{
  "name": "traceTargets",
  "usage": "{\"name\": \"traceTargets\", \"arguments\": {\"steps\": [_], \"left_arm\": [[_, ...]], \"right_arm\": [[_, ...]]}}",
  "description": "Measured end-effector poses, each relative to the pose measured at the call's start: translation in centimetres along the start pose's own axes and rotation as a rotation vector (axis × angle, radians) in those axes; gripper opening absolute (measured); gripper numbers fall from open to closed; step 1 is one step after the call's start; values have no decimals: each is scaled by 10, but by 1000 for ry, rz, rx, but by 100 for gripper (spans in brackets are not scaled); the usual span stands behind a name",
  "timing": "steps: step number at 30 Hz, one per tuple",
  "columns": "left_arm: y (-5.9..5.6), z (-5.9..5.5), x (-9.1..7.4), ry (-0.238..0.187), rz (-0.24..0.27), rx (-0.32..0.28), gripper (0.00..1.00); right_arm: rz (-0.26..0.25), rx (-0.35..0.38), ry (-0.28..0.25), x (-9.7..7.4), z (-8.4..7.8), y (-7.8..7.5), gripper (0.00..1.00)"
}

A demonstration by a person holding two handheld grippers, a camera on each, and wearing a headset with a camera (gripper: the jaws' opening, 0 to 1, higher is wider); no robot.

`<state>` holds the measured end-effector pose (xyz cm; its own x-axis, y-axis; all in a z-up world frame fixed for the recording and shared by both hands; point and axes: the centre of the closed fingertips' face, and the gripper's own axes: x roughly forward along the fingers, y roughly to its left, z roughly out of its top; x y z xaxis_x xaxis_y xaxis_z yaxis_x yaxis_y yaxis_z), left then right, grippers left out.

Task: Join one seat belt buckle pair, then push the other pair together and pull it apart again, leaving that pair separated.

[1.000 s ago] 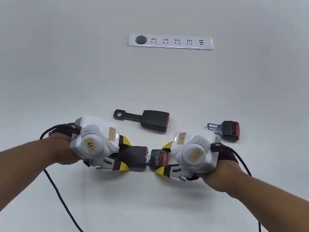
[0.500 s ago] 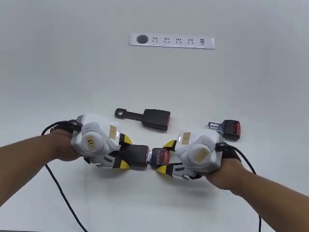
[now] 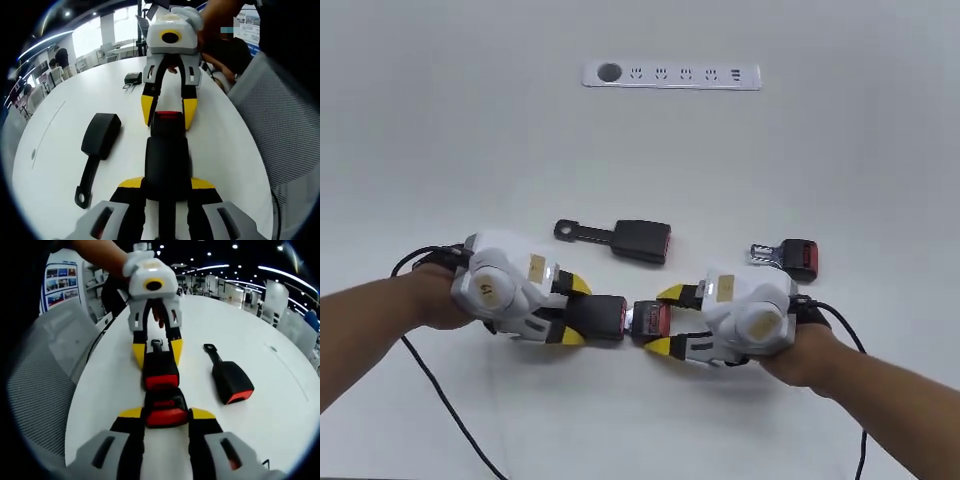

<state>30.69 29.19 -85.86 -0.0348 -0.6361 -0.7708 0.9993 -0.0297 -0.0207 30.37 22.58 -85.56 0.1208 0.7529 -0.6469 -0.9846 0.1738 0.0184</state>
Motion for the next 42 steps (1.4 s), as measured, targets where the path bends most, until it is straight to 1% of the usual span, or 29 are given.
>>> {"name": "traceTargets", "arguments": {"steps": [8,13,16,17,24,27,32,36,42], "left_arm": [[-1,1,-1,-20,-8,-9,32],[-1,2,-1,-25,-11,-9,32],[-2,3,-2,-24,-17,-3,31],[-2,3,-2,-19,-22,10,31],[-4,5,-3,-16,-32,15,31],[-4,6,-4,-10,-39,29,31],[-5,5,-4,-17,-36,18,31],[-5,5,-5,-11,-44,29,31],[-5,4,-5,-13,-43,23,31]], "right_arm": [[-1,-8,-21,0,0,0,32],[-9,-5,-34,-1,0,0,32],[-8,3,-39,-1,1,0,32],[-9,2,-41,-1,0,0,32],[-10,19,-52,-2,0,1,32],[-5,28,-60,-3,0,2,32],[-4,26,-61,-3,0,2,32],[-2,30,-64,-4,0,2,32],[-3,29,-65,-4,0,2,32]]}}
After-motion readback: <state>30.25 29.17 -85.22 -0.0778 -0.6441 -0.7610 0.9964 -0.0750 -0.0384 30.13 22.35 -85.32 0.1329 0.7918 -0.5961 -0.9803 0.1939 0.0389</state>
